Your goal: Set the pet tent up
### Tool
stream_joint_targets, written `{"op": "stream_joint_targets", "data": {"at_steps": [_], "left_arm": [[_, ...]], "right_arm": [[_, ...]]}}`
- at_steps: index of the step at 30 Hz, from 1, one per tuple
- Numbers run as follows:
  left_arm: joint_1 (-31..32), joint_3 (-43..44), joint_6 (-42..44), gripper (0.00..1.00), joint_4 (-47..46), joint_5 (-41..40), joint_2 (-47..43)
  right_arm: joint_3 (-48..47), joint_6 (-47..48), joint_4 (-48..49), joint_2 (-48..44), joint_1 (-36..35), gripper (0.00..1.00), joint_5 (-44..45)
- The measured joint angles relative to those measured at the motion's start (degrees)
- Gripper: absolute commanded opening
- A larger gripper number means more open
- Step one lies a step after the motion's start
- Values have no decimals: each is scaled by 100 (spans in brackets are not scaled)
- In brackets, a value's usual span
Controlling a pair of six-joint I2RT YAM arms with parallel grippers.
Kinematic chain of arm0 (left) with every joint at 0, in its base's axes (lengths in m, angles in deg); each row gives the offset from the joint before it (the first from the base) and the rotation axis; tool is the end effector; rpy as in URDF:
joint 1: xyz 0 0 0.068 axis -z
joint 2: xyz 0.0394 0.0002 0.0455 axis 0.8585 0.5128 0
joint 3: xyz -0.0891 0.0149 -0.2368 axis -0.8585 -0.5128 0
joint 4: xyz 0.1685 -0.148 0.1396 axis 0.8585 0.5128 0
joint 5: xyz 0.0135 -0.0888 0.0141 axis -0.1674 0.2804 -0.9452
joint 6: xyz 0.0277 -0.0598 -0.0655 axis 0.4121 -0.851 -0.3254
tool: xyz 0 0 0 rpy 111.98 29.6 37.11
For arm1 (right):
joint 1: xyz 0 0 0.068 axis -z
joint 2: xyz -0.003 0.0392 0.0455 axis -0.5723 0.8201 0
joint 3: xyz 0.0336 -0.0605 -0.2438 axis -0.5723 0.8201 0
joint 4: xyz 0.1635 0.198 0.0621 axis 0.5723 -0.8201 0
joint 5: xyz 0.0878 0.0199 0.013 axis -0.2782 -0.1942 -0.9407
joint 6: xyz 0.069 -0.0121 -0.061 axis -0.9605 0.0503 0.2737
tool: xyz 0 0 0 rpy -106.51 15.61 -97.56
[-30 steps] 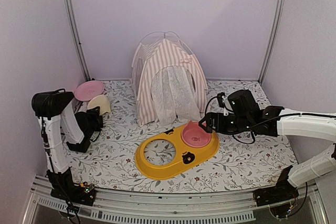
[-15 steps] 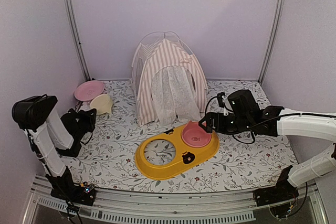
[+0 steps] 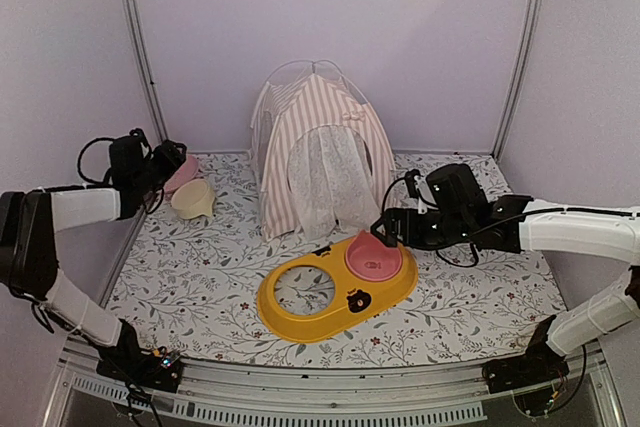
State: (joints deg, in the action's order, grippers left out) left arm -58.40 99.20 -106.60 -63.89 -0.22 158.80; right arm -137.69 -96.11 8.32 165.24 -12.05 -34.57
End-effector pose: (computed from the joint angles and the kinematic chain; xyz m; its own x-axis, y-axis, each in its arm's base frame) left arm 0.3694 -0.0115 0.2018 -0.2402 -0.7195 -0.6516 -0.1232 0.6884 -0.7147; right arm 0.2306 0.2432 0.1924 -0.7590 0.0145 -0.6510 -0.3473 0.8366 0.4235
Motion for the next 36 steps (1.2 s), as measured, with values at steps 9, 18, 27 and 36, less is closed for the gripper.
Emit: {"op": "stream_joint_targets", "data": {"at_steps": [9,18,27,36], "left_arm": [[1012,2970,2697,90,3250,-1950,2063],[1738,4131,4004,100,4695,-3921,3652],[1764,4474,4651,100,4988,-4922,4269],[1825,4461,4774,94,4935,-5464,4481]], "right_arm": [[-98,144,59,11,0,99,-55],[-74,214,74,-81,0,99,-55],[50,210,116,-286,0,99,-55],[74,208,146,-286,0,99,-74]]}}
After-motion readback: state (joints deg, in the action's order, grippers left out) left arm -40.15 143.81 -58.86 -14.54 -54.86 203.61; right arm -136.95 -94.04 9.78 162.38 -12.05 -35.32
